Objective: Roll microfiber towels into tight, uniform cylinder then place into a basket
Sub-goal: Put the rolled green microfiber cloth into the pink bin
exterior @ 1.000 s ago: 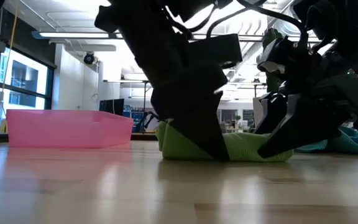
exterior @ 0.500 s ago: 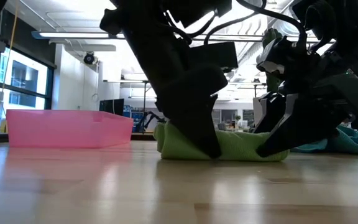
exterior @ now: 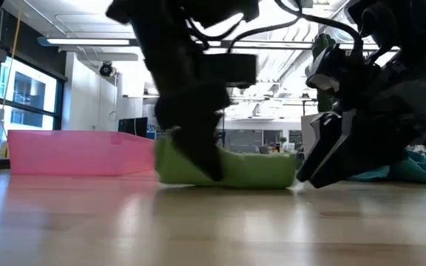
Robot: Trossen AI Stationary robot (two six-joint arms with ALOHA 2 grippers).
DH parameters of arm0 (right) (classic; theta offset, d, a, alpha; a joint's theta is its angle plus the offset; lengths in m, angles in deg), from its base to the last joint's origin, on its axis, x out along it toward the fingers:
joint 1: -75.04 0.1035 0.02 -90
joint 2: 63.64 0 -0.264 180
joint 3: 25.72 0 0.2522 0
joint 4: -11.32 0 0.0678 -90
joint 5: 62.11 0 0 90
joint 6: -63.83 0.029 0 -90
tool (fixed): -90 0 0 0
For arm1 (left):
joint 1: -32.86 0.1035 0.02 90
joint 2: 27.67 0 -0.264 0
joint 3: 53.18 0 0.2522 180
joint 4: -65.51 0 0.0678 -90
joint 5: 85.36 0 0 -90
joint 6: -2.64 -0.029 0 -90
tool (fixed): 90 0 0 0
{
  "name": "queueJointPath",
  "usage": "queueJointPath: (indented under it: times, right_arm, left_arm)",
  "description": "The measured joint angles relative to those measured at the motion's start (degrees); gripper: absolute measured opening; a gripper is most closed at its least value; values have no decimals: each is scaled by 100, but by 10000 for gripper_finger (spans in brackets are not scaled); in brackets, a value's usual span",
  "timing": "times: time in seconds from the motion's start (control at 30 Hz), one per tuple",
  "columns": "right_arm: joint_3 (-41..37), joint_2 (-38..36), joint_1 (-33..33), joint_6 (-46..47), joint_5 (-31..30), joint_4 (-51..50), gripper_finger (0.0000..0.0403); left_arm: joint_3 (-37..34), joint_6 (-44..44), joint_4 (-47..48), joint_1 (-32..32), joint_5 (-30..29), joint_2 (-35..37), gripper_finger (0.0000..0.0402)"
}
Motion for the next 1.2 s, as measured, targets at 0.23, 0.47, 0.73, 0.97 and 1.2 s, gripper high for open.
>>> queueJointPath:
  times: [0.23, 0.47, 0.73, 0.97, 1.2]
  right_arm:
    - [2, -167, -128, 191, 739, 208, 213]
    - [2, -269, -184, -539, 784, 176, 213]
    - [3, -243, -184, -530, 792, 62, 213]
    - [0, -238, -184, -490, 789, -23, 213]
    - [0, -238, -184, -477, 786, -76, 213]
  left_arm:
    - [2, 1, 1478, 152, -550, 750, 28]
    - [6, -31, 2469, 421, -1154, 1778, 28]
    - [-1305, -391, 2603, 1044, -1131, 3468, 28]
    - [-3228, -764, 1900, 1617, -730, 4805, 28]
    - [-4232, -752, 755, 1748, -271, 5314, 28]
